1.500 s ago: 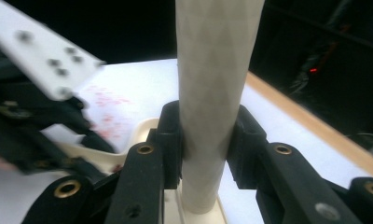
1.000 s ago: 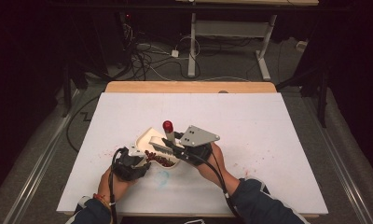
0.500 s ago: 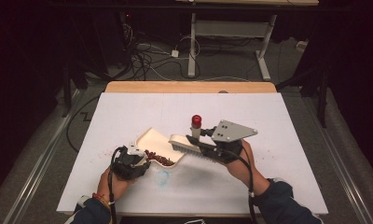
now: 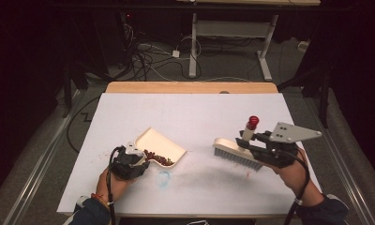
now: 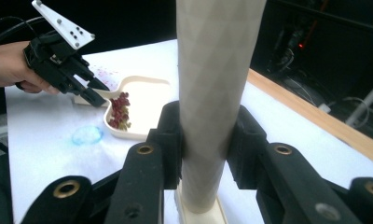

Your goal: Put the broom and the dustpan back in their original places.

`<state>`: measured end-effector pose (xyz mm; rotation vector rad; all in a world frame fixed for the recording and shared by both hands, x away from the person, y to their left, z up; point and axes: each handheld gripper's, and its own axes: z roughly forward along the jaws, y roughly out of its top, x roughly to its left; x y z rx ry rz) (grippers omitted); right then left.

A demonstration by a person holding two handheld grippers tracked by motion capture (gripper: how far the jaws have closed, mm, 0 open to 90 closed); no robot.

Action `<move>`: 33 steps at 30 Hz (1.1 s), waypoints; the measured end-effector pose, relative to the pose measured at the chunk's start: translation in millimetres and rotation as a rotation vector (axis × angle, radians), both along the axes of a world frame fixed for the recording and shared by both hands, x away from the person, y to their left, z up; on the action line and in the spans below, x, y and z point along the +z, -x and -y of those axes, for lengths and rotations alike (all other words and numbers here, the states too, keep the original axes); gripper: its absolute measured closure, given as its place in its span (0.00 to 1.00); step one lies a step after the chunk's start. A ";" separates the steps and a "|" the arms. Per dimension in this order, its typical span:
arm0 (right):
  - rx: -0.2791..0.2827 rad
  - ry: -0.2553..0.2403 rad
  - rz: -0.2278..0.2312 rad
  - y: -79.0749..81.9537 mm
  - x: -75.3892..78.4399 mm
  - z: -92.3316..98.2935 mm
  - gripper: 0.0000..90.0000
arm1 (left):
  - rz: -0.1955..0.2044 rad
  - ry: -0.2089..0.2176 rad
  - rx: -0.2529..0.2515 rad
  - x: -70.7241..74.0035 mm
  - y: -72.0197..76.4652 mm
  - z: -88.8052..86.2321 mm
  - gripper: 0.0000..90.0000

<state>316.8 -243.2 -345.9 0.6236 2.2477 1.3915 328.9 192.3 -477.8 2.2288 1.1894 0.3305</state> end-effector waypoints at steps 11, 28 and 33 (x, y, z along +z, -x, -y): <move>-0.060 0.054 -0.054 23.4 0.7 53.6 0.78 | 0.023 -0.008 0.074 -4.4 3.8 -14.3 0.70; -0.049 0.107 -0.212 -32.7 -22.1 60.1 0.76 | 0.048 0.039 0.288 -13.3 -19.7 -14.3 0.70; -0.125 0.105 -0.216 -61.4 -26.8 55.3 0.72 | 0.036 0.049 0.255 -13.9 -15.4 -5.9 0.58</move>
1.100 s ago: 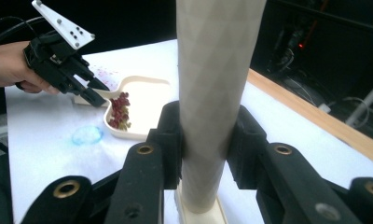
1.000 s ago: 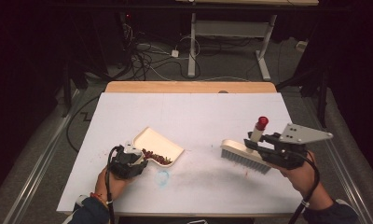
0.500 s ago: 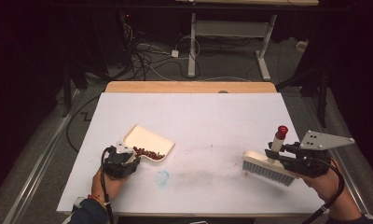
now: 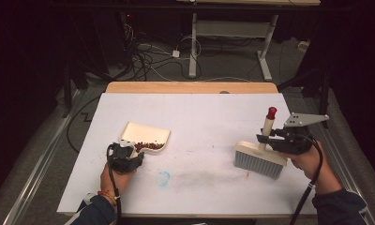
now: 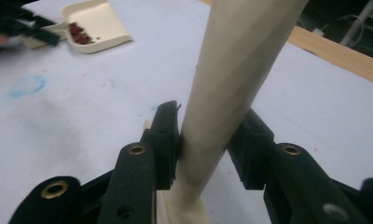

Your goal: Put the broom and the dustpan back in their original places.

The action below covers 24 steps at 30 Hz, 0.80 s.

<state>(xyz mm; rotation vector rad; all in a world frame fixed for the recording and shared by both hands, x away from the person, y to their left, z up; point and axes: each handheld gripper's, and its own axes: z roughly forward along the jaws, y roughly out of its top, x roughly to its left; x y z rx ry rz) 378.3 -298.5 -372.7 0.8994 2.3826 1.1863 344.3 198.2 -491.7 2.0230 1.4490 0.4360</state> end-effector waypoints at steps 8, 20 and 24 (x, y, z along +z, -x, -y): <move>-0.094 0.063 -0.036 -47.2 -17.1 -17.2 0.65 | 0.002 0.010 -0.054 0.0 9.2 4.4 0.53; -0.196 0.241 -0.028 -86.4 -37.4 -38.4 0.59 | 0.139 0.025 -0.190 10.7 24.0 0.7 0.42; -0.235 0.223 -0.009 -89.0 -41.9 -39.2 0.54 | 0.212 -0.023 -0.269 14.3 30.4 -4.4 0.44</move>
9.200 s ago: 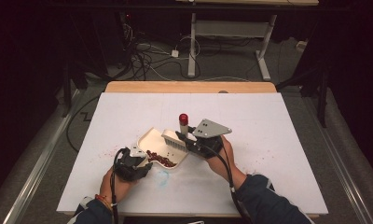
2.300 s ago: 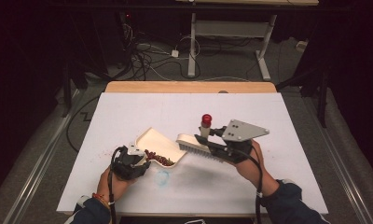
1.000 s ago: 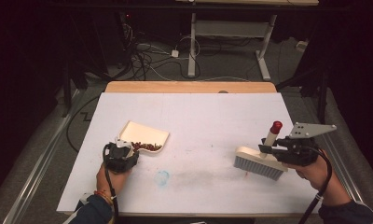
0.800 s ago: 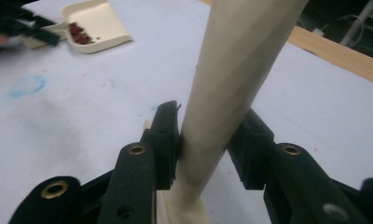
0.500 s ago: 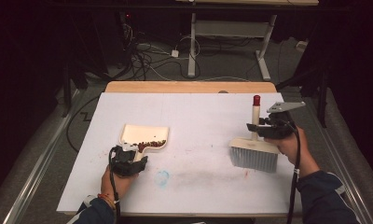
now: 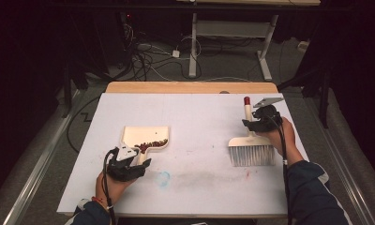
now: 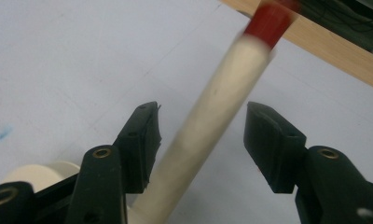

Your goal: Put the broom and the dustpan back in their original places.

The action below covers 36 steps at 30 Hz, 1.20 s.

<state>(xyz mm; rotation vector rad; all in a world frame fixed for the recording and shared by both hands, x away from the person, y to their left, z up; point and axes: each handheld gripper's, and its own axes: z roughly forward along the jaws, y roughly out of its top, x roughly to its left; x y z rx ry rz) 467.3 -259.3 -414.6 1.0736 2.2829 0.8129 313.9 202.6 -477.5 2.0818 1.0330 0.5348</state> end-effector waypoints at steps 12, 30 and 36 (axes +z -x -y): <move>-0.008 -0.097 0.089 8.7 -3.5 -5.4 0.39 | 0.074 -0.033 -0.022 1.0 9.6 -13.7 0.26; -0.058 -0.220 0.208 18.1 2.7 -15.3 0.18 | 0.075 -0.043 -0.038 -1.7 21.5 -20.1 0.20; -0.037 -0.219 0.216 21.9 2.0 -18.3 0.19 | 0.078 -0.036 -0.029 -2.2 21.0 -17.5 0.19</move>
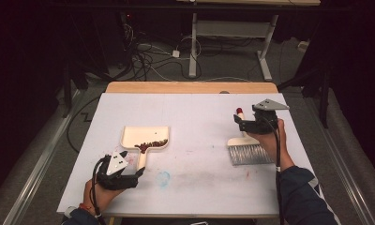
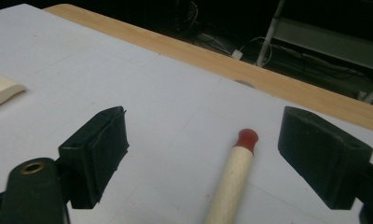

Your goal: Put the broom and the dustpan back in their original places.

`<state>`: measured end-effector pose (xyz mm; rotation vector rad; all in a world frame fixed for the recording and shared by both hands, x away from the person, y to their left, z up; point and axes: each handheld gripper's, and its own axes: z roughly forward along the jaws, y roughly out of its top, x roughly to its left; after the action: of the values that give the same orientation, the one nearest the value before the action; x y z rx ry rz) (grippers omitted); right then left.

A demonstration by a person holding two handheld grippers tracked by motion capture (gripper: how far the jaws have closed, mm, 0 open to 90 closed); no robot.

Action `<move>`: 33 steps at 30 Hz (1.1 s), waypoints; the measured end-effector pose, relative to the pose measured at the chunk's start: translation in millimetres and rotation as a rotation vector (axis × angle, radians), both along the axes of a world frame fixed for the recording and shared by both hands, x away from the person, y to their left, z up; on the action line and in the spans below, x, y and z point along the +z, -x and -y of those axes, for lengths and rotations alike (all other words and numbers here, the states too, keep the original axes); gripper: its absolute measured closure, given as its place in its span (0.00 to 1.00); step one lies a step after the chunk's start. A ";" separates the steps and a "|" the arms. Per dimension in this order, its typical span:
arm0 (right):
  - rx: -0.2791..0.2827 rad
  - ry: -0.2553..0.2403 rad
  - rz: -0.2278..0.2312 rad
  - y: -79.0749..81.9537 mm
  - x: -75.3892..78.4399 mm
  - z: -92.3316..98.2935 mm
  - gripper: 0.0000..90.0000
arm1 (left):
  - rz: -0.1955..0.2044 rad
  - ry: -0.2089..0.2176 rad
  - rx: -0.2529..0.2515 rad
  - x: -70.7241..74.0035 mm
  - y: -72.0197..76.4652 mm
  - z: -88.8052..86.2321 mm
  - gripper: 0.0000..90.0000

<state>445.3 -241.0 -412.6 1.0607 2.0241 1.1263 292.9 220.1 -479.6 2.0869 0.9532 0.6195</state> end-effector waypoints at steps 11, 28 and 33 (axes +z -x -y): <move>0.032 -0.016 0.048 10.0 6.7 -6.4 0.18 | 0.004 -0.036 -0.029 -1.4 -3.0 7.5 0.19; 0.094 -0.009 0.103 38.7 20.6 -11.5 0.18 | -0.001 -0.019 -0.043 -0.8 -3.5 8.5 0.19; 0.123 0.004 0.113 44.8 20.5 -17.2 0.18 | -0.002 -0.017 -0.041 -0.7 -3.7 7.6 0.19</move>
<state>400.5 -223.8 -392.1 0.8600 2.0237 1.2164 296.6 212.5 -480.3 2.1174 0.9071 0.6064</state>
